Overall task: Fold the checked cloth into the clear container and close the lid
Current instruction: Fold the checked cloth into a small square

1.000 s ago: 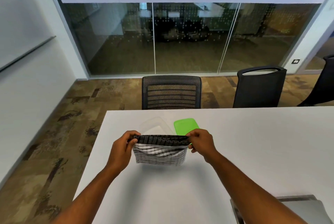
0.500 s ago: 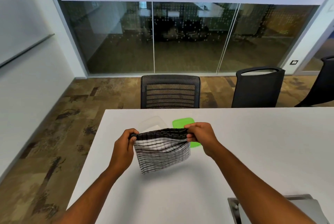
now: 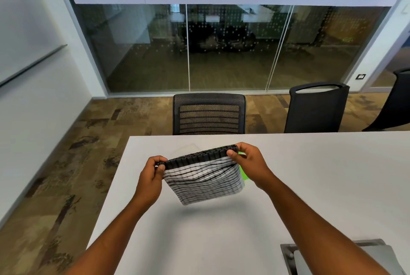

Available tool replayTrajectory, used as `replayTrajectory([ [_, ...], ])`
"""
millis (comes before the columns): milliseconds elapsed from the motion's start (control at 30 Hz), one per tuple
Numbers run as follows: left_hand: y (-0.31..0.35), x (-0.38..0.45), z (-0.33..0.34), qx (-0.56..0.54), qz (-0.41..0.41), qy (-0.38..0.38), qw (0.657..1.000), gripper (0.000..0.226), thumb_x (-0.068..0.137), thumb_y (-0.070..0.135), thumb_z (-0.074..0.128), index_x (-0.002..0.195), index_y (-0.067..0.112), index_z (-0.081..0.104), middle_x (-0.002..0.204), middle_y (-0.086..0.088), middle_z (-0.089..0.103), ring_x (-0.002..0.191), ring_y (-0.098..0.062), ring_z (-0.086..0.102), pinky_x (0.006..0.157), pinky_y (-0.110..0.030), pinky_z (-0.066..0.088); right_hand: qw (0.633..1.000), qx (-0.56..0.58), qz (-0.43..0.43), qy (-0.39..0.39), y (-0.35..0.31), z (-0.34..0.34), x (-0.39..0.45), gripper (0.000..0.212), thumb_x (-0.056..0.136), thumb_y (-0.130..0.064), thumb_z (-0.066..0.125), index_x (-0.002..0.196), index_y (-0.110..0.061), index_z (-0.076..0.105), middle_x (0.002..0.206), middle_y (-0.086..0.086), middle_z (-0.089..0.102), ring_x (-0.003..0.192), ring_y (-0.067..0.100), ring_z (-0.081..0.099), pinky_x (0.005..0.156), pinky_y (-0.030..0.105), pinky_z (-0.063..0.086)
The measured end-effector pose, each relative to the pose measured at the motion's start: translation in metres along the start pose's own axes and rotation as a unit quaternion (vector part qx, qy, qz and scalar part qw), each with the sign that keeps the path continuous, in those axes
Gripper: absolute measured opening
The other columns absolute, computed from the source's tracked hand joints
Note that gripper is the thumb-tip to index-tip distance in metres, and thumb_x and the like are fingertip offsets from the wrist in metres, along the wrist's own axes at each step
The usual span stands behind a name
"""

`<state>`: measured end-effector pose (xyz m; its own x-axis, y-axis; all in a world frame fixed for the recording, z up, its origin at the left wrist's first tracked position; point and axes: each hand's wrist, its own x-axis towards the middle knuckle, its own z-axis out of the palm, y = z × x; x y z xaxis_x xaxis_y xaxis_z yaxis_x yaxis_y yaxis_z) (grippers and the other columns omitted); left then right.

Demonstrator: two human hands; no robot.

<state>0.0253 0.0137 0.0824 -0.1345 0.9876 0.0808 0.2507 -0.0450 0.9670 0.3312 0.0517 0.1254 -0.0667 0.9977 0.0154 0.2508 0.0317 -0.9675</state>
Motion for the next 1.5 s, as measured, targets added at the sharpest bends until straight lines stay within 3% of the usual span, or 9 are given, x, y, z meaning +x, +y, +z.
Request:
replayTrajectory([
  [233, -0.006, -0.004, -0.009, 0.016, -0.086, -0.09, 0.992, 0.014, 0.102, 0.015, 0.052, 0.11, 0.021, 0.062, 0.116, -0.005, 0.067, 0.117, -0.027, 0.061, 0.099, -0.035, 0.05, 0.999, 0.006, -0.049, -0.016, -0.013, 0.015, -0.006, 0.005, 0.095, -0.017, 0.067, 0.1, -0.017, 0.069, 0.095, 0.005, 0.074, 0.093, 0.023, 0.071, 0.085, 0.038, 0.061],
  [367, 0.021, -0.005, 0.007, 0.084, 0.015, -0.118, 0.989, 0.038, 0.092, 0.044, 0.062, 0.127, 0.029, 0.059, 0.133, 0.014, 0.061, 0.127, 0.0, 0.053, 0.105, -0.027, 0.045, 0.993, -0.046, -0.093, -0.052, -0.024, 0.025, -0.005, 0.005, 0.089, -0.016, 0.074, 0.093, -0.017, 0.072, 0.088, -0.002, 0.073, 0.088, 0.017, 0.069, 0.082, 0.035, 0.058],
  [500, 0.076, 0.0, 0.046, 0.105, 0.117, -0.173, 0.972, 0.048, 0.089, 0.041, 0.07, 0.134, 0.03, 0.058, 0.134, 0.017, 0.061, 0.125, 0.005, 0.054, 0.103, -0.016, 0.044, 0.986, -0.085, -0.122, -0.077, -0.029, 0.036, -0.006, 0.007, 0.087, -0.016, 0.076, 0.094, -0.018, 0.075, 0.087, -0.008, 0.074, 0.086, 0.009, 0.069, 0.081, 0.03, 0.057],
  [700, 0.091, 0.006, 0.051, 0.109, 0.129, -0.152, 0.974, 0.04, 0.08, 0.029, 0.081, 0.119, 0.026, 0.072, 0.086, 0.002, 0.074, 0.081, -0.018, 0.069, 0.08, -0.038, 0.061, 0.989, -0.074, -0.128, -0.024, -0.03, 0.041, -0.012, 0.017, 0.086, -0.017, 0.077, 0.1, -0.017, 0.068, 0.092, -0.006, 0.07, 0.088, 0.01, 0.065, 0.078, 0.023, 0.056],
  [833, 0.085, 0.006, 0.05, 0.098, 0.12, -0.163, 0.974, 0.019, 0.082, 0.02, 0.079, 0.101, 0.021, 0.079, 0.093, 0.006, 0.078, 0.089, -0.009, 0.071, 0.085, -0.035, 0.059, 0.994, -0.066, -0.072, -0.057, -0.016, 0.032, -0.017, 0.032, 0.084, -0.026, 0.08, 0.11, -0.021, 0.062, 0.098, -0.001, 0.067, 0.092, 0.017, 0.065, 0.082, 0.03, 0.056],
  [1033, 0.081, 0.01, 0.035, 0.075, 0.087, -0.085, 0.99, 0.009, 0.096, 0.02, 0.063, 0.098, 0.022, 0.071, 0.092, 0.006, 0.074, 0.089, -0.01, 0.069, 0.083, -0.032, 0.057, 0.961, -0.246, -0.066, -0.106, 0.032, -0.009, -0.024, 0.038, 0.08, -0.056, 0.07, 0.096, -0.023, 0.076, 0.087, -0.005, 0.074, 0.081, 0.011, 0.067, 0.076, 0.043, 0.055],
  [1233, 0.068, 0.012, 0.022, 0.03, 0.013, -0.023, 0.999, 0.012, 0.1, 0.026, 0.056, 0.098, 0.024, 0.068, 0.097, 0.002, 0.074, 0.094, -0.019, 0.069, 0.087, -0.041, 0.057, 0.991, -0.132, -0.021, -0.016, 0.036, -0.028, -0.021, 0.004, 0.082, -0.022, 0.082, 0.084, -0.019, 0.082, 0.078, 0.004, 0.078, 0.073, 0.011, 0.067, 0.074, 0.041, 0.055],
  [1333, 0.058, 0.01, 0.018, -0.018, -0.018, -0.011, 1.0, 0.014, 0.101, 0.026, 0.054, 0.098, 0.02, 0.067, 0.095, -0.003, 0.076, 0.093, -0.024, 0.071, 0.087, -0.045, 0.057, 0.996, -0.086, -0.013, -0.018, 0.025, -0.031, -0.017, 0.009, 0.084, -0.016, 0.079, 0.09, -0.01, 0.082, 0.084, 0.008, 0.079, 0.08, 0.016, 0.072, 0.081, 0.043, 0.057],
  [1500, 0.066, 0.007, 0.019, -0.056, -0.017, -0.015, 0.998, 0.017, 0.104, 0.022, 0.049, 0.106, 0.011, 0.061, 0.098, -0.005, 0.076, 0.09, -0.016, 0.07, 0.081, -0.031, 0.055, 0.999, 0.031, -0.006, -0.024, 0.01, -0.039, -0.016, 0.029, 0.089, -0.031, 0.068, 0.099, -0.006, 0.076, 0.097, 0.016, 0.076, 0.1, 0.039, 0.068, 0.094, 0.052, 0.055],
])
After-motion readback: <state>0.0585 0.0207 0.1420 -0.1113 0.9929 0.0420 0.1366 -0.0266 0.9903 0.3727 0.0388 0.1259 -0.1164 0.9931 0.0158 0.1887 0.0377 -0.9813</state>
